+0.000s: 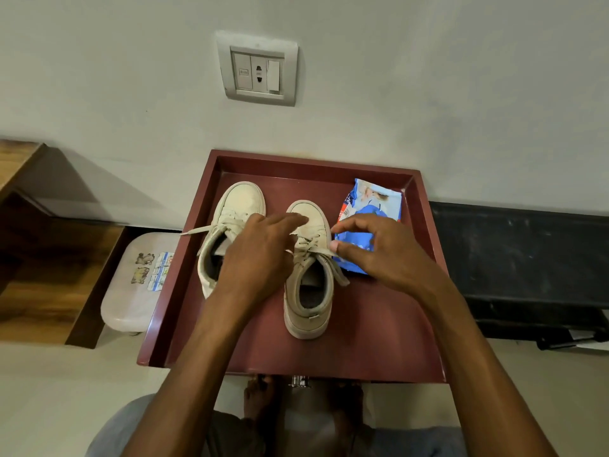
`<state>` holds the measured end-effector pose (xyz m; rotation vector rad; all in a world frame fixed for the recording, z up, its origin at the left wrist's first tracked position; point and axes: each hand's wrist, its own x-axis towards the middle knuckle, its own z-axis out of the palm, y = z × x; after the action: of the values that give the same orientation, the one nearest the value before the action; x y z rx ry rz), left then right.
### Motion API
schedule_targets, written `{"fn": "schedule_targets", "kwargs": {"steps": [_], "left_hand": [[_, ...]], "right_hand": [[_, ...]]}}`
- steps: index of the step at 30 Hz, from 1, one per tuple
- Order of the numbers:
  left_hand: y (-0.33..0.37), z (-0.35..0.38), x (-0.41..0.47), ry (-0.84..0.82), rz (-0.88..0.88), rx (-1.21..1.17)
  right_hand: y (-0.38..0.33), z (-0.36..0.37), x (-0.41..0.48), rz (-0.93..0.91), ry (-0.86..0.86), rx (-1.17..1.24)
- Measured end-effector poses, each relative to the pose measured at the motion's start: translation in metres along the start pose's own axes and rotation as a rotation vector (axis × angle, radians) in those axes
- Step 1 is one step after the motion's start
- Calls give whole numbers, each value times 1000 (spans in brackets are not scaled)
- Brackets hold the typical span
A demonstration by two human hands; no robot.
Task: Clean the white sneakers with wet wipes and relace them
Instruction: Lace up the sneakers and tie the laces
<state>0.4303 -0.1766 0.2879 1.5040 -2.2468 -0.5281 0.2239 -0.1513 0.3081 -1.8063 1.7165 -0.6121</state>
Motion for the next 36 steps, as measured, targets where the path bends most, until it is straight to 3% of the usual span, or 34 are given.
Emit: {"fn": "schedule_targets", "kwargs": {"steps": [4,9,20,30,36], "left_hand": [[-3,11,4,-150,11,-4],[-7,10,6,-127,-46,-38],[-12,-2,12,-327,-150,-86],[-12,-14,7,-273,-151,249],[-9,-13,8,-227,-61,25]], "right_hand": [[-4,6,0,-1,-79,23],[-3,12,2,-42,-95,18],[0,16,7,19,-39,-27],[17,0,6,75,34,-152],[3,6,5,-32,61,-134]]}}
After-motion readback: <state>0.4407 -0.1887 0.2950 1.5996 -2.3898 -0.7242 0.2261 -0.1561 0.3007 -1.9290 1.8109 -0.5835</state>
